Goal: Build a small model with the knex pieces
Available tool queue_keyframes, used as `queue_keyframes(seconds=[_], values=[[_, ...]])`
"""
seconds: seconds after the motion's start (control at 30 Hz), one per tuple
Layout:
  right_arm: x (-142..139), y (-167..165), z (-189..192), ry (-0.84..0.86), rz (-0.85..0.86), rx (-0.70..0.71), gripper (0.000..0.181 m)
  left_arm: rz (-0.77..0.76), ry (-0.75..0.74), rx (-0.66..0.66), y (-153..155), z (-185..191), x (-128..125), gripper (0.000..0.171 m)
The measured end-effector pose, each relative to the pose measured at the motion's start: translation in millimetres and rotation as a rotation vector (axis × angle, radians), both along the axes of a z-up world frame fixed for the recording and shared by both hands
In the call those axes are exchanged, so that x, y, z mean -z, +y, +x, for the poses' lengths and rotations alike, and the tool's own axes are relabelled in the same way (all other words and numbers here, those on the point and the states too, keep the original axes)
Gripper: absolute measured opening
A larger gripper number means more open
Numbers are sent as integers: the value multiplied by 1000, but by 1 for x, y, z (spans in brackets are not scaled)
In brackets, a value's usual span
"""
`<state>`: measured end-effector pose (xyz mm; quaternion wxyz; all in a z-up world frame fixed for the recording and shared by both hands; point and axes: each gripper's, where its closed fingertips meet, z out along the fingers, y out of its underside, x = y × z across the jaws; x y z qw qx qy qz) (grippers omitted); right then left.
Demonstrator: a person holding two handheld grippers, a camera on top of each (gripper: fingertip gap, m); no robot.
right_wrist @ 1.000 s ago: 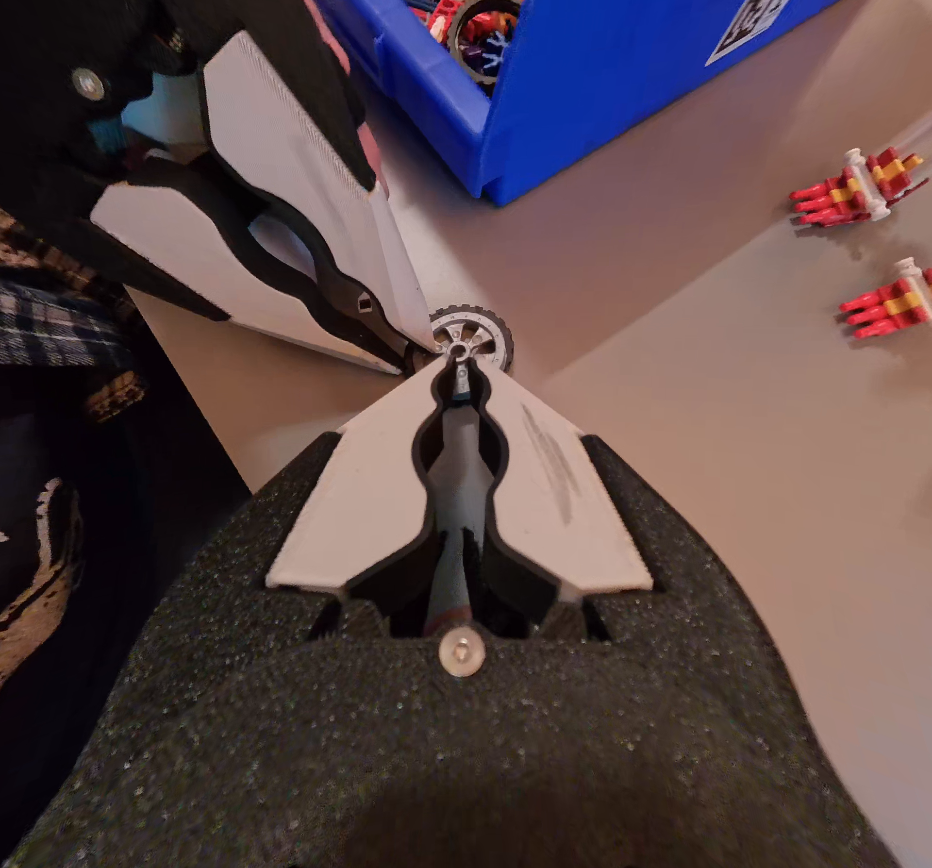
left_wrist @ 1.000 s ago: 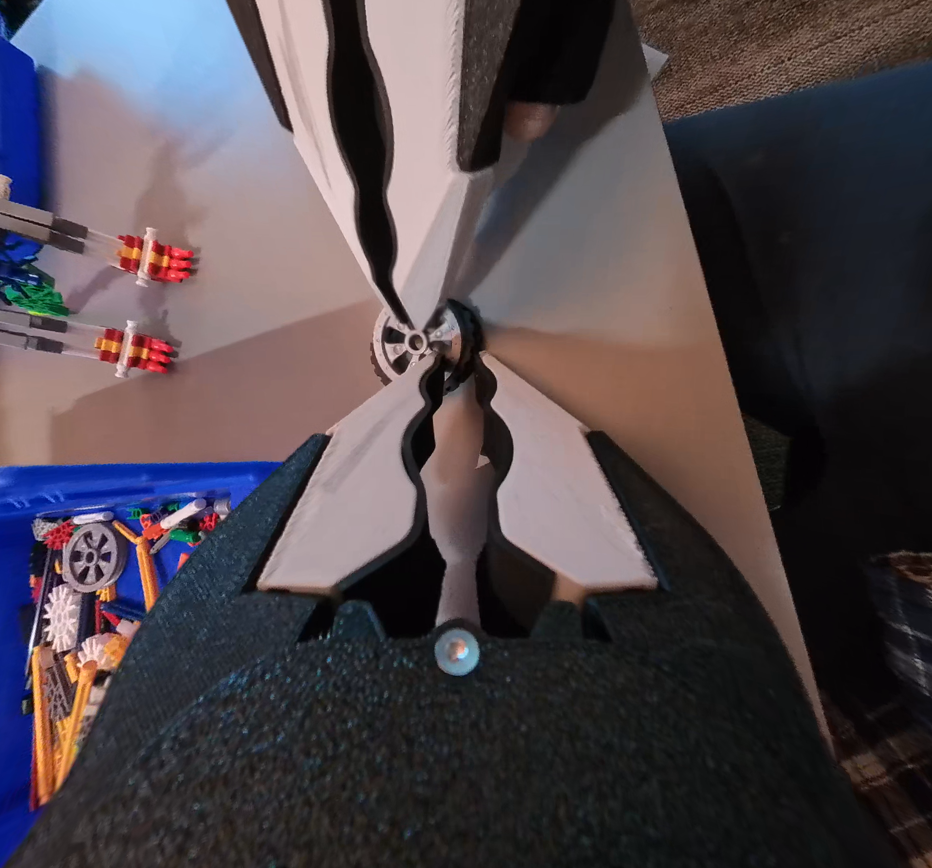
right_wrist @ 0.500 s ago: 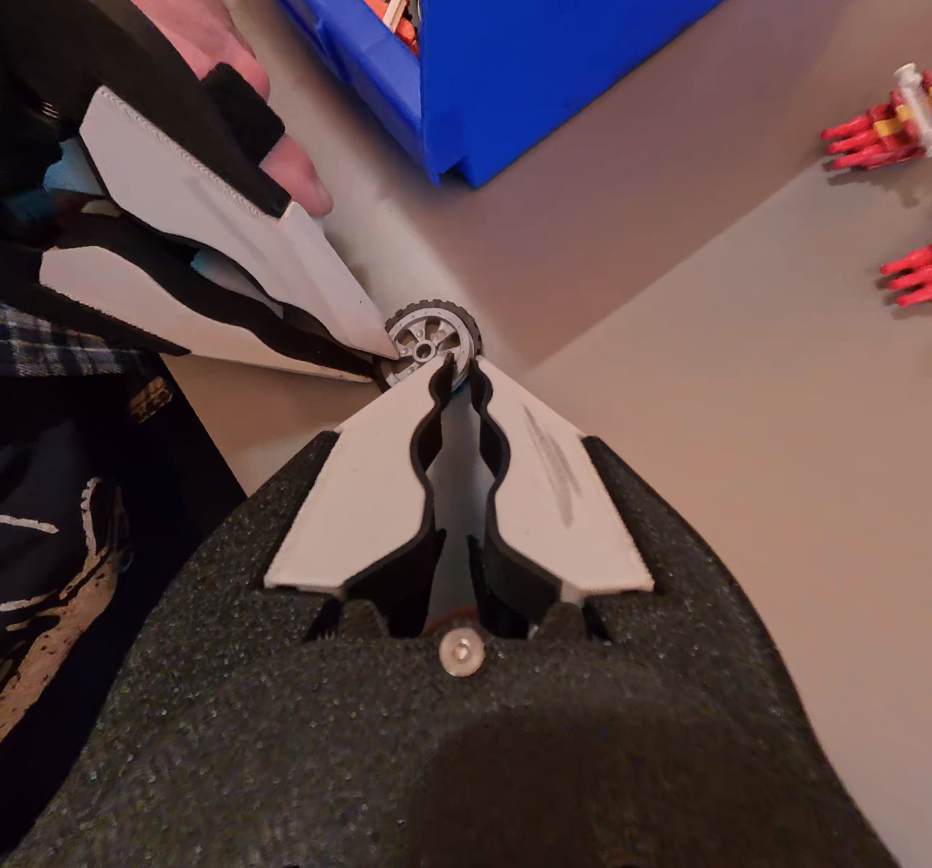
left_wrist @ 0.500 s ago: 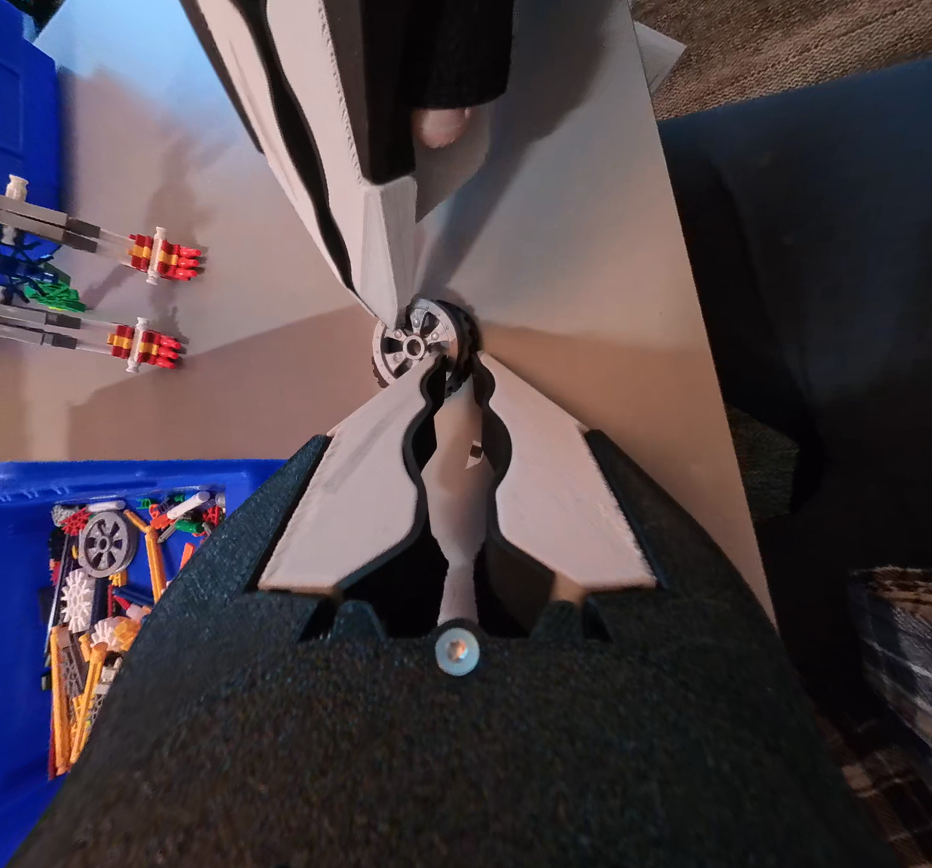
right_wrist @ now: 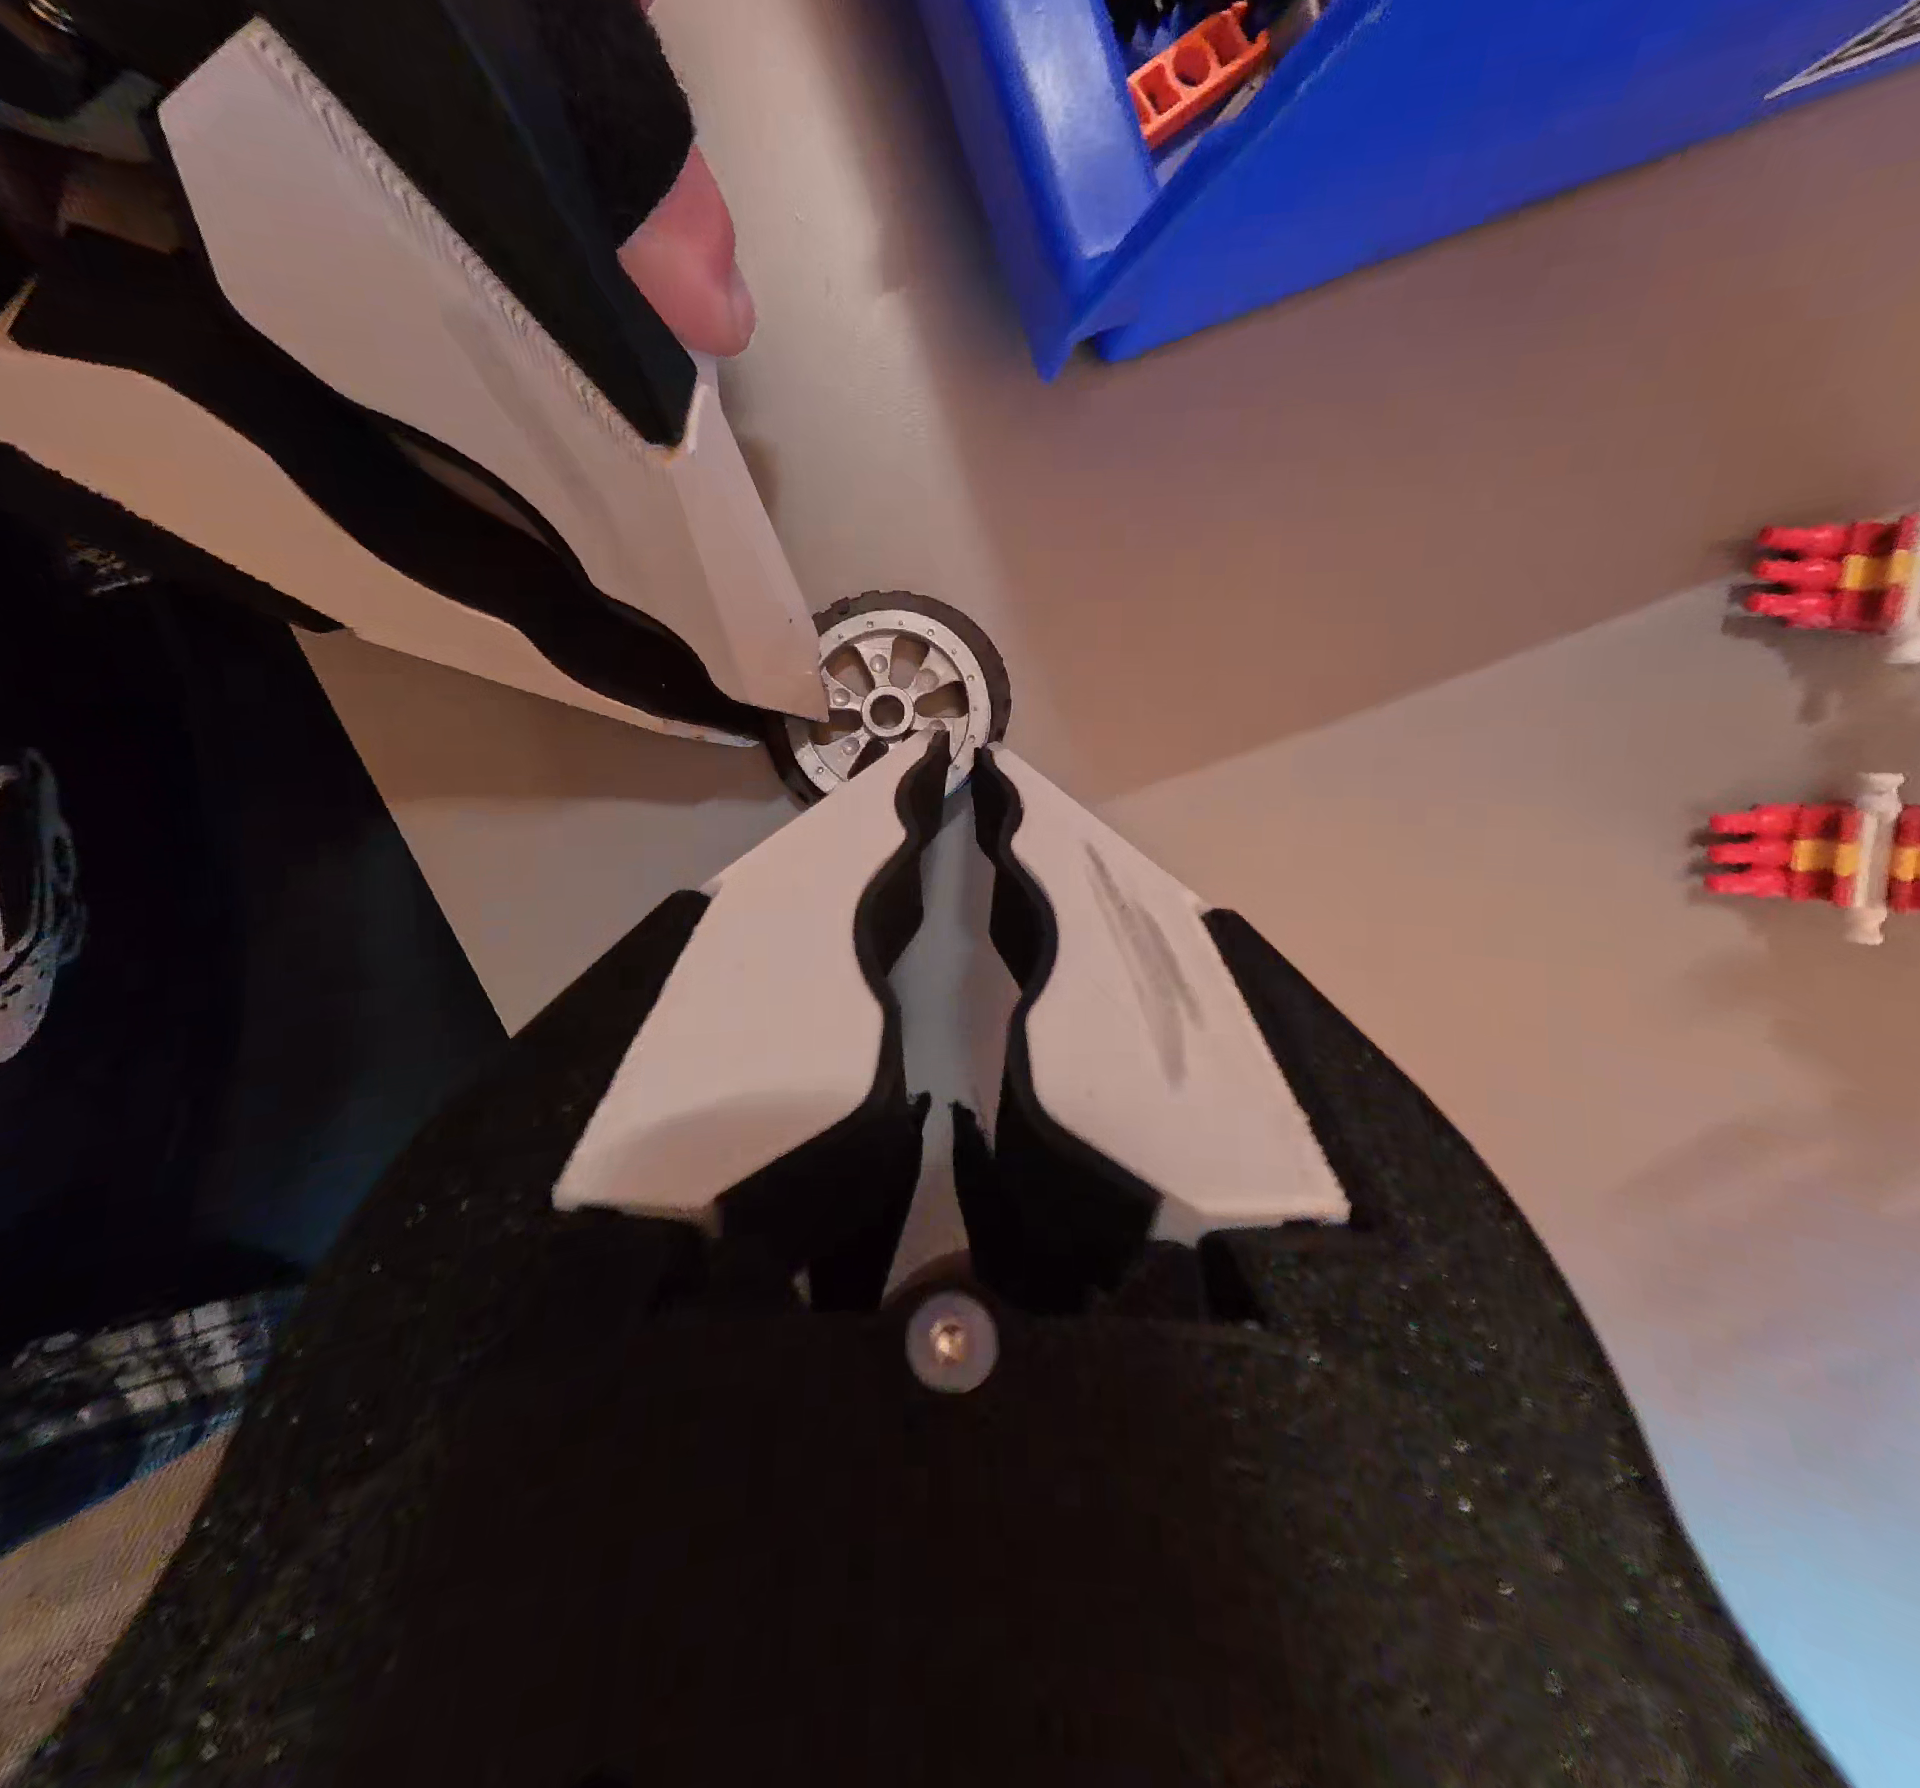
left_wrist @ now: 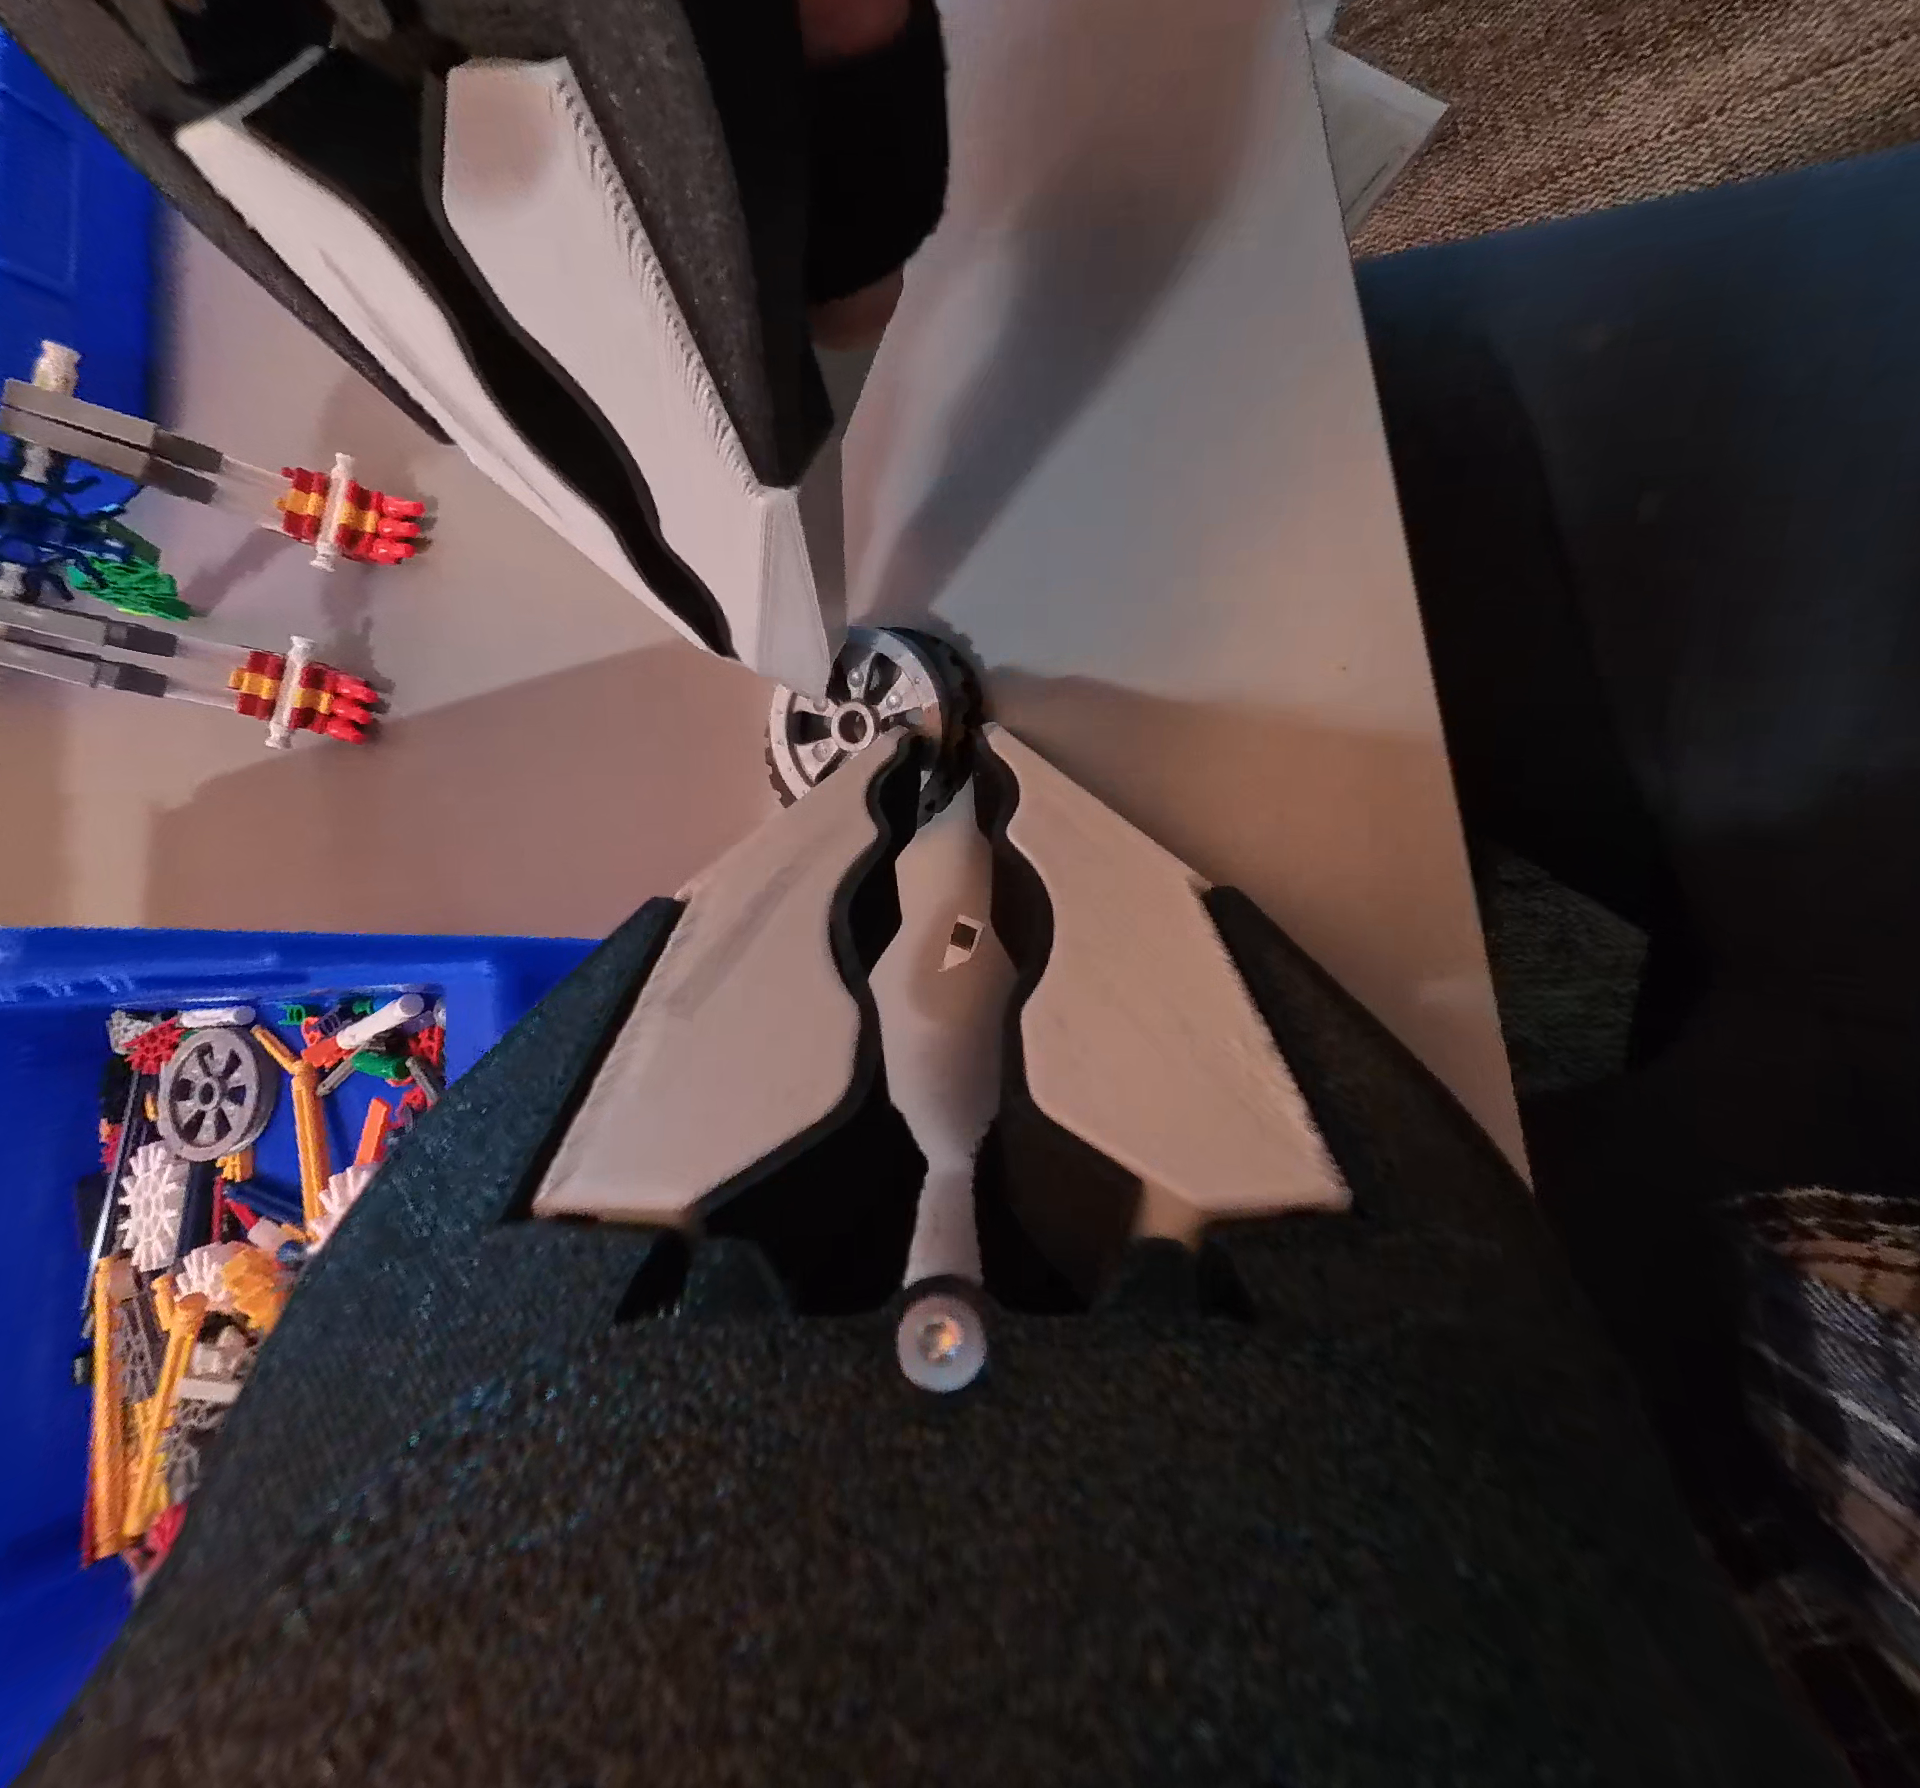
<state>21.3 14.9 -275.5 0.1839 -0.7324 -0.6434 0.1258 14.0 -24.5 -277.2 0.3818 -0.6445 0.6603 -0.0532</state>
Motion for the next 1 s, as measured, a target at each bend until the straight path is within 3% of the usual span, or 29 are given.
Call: queue_keyframes(seconds=[0.37,0.73,1.0], values=[[1,-1,-6,-17,-121,-39,2,-38,-25,-25,-1,-1,1,8],[1,-3,-12,-48,-87,-50,2,-54,-34,-45,-1,-3,3,7],[1,-3,-15,128,-66,57,3,-64,-20,-40,1,0,5,7]])
